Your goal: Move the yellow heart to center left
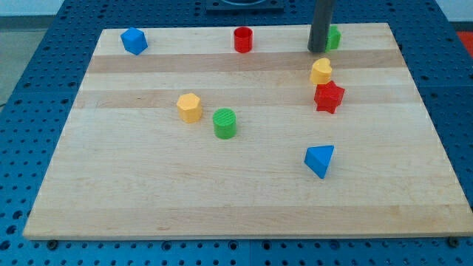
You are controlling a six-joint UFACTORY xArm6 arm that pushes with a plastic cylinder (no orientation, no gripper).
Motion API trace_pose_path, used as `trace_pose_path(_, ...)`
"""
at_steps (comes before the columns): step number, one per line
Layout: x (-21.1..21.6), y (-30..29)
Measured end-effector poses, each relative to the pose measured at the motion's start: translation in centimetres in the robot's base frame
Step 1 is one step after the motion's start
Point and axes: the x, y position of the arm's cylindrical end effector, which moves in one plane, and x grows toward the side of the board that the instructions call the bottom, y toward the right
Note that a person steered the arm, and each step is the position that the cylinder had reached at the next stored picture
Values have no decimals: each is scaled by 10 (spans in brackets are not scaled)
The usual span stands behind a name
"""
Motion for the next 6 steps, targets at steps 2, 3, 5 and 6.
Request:
trace_pose_path(2,6,5)
trace_pose_path(3,25,60)
trace_pose_path(5,52,18)
trace_pose_path(6,98,-14)
